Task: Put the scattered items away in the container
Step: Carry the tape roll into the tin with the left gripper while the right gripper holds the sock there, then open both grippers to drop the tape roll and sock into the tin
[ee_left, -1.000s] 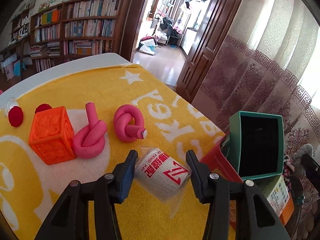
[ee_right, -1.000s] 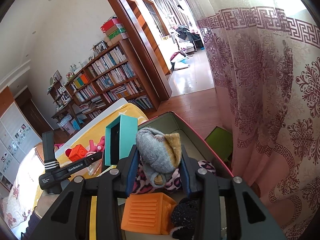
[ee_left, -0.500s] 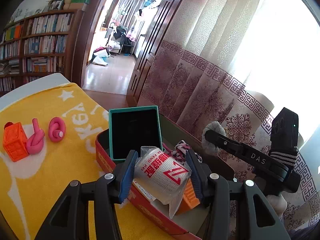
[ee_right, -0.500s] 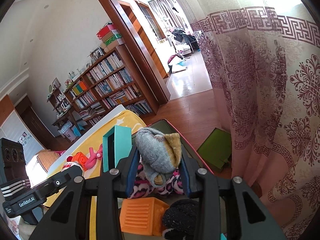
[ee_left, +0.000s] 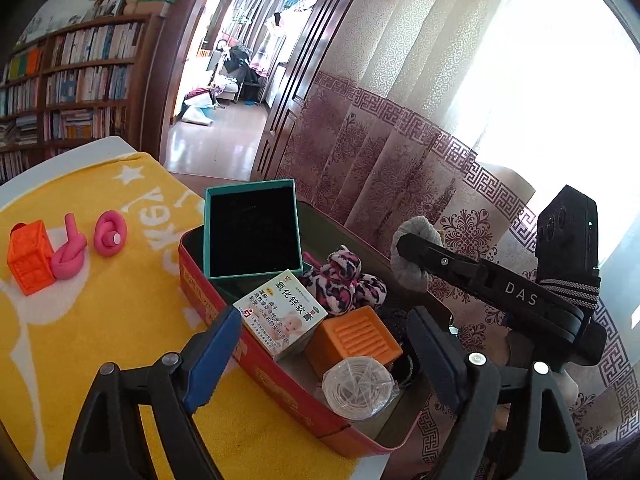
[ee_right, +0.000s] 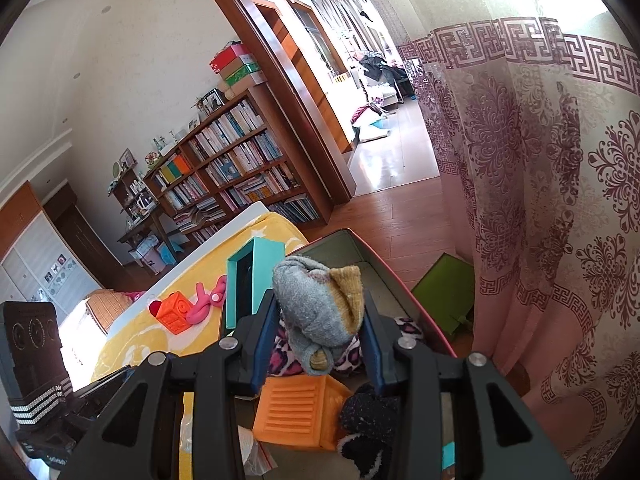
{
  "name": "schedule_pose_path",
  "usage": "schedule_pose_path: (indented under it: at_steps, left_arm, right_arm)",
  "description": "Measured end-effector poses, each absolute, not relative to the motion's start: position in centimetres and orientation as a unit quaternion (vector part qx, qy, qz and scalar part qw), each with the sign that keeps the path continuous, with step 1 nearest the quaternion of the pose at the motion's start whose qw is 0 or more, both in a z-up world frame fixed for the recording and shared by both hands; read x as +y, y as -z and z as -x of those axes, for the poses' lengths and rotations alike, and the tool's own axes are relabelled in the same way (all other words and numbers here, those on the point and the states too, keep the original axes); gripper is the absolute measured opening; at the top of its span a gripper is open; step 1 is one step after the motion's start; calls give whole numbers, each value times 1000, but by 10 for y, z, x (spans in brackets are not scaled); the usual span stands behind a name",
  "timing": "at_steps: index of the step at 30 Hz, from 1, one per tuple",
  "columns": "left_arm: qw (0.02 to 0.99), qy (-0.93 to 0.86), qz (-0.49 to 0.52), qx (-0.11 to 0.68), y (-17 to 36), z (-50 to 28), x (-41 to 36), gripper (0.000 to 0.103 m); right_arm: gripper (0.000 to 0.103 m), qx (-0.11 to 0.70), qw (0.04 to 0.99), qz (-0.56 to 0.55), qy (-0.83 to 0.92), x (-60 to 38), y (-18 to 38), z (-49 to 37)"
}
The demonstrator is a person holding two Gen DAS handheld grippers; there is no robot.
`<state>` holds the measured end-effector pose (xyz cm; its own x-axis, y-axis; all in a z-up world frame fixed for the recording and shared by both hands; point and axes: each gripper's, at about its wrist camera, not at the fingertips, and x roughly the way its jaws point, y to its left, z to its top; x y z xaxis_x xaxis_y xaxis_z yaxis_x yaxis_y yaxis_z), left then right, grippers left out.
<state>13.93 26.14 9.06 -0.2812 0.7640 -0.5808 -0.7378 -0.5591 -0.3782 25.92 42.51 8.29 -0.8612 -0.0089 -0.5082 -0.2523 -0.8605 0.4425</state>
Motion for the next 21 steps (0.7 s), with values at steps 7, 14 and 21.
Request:
schedule_pose_path:
  at_steps: [7,14,21]
  left_arm:
    - [451,-808,378,-21,-85,-133,251,86]
    - [429,-818,380,-36,-84,-129,236,86]
    - [422,-819,388,-29,-79,-131,232,86]
  right_arm:
    - [43,211,-27,285,-935,397,-83,-284]
    - [43,98,-93,330,-934,342,-73,-286]
    - [43,54,-61,391,-917,340,-51,-282]
